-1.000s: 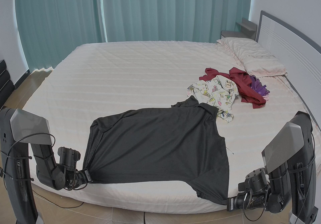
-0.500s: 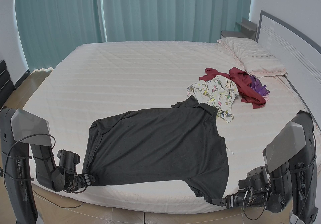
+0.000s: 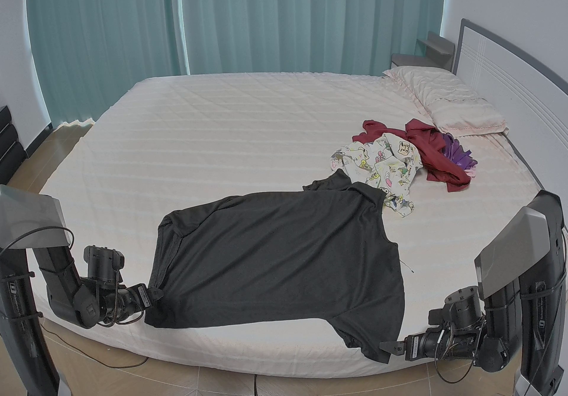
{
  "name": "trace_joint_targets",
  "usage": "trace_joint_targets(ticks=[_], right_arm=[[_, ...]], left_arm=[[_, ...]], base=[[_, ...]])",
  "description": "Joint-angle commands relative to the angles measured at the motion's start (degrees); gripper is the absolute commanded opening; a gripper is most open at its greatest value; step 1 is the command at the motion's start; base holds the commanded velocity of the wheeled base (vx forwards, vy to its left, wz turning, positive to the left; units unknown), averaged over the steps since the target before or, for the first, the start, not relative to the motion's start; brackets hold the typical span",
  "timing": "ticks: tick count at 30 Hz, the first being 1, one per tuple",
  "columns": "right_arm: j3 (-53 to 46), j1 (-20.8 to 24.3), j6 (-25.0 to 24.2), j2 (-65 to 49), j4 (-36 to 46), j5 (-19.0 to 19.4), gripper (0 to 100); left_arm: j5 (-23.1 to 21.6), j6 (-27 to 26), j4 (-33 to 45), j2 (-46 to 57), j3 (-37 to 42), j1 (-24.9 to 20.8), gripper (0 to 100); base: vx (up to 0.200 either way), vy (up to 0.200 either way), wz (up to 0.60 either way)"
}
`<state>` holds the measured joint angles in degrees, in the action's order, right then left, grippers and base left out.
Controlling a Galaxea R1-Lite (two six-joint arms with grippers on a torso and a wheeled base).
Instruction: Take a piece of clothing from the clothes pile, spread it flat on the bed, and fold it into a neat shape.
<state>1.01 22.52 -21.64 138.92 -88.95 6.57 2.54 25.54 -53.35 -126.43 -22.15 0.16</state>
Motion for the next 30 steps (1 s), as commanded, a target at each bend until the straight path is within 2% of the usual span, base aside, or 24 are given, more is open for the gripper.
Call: trace_joint_targets(ticks=[1, 4, 19, 25, 30], right_arm=[[-0.57, -0.1, -0.33, -0.14, -0.61, 0.02, 100], [-0.48, -0.02, -1.04, -0.32, -0.61, 0.02, 100], [0.22, -0.72, -1.3, -1.99, -0.61, 0.02, 100], [0.31, -0.81, -1.3, -2.08, -0.61, 0.02, 100], [0.92, -1.16, -1.56, -1.99, -0.61, -0.07, 100]], left_arm=[[-0.6, 0.65, 0.0, 0.48, -0.61, 0.19, 100], [-0.69, 1.79, 0.08, 0.57, -0.79, 0.37, 100], [-0.87, 1.88, -0.09, 0.31, -1.58, 1.95, 100], [-0.87, 2.23, -0.27, 0.31, -1.58, 1.78, 100], [-0.78, 5.66, -0.36, 0.57, -2.55, 1.34, 100]], base=[[0.0, 0.0, 0.0], [0.0, 0.0, 0.0], [0.0, 0.2, 0.0], [0.0, 0.0, 0.0], [0.0, 0.0, 0.0]])
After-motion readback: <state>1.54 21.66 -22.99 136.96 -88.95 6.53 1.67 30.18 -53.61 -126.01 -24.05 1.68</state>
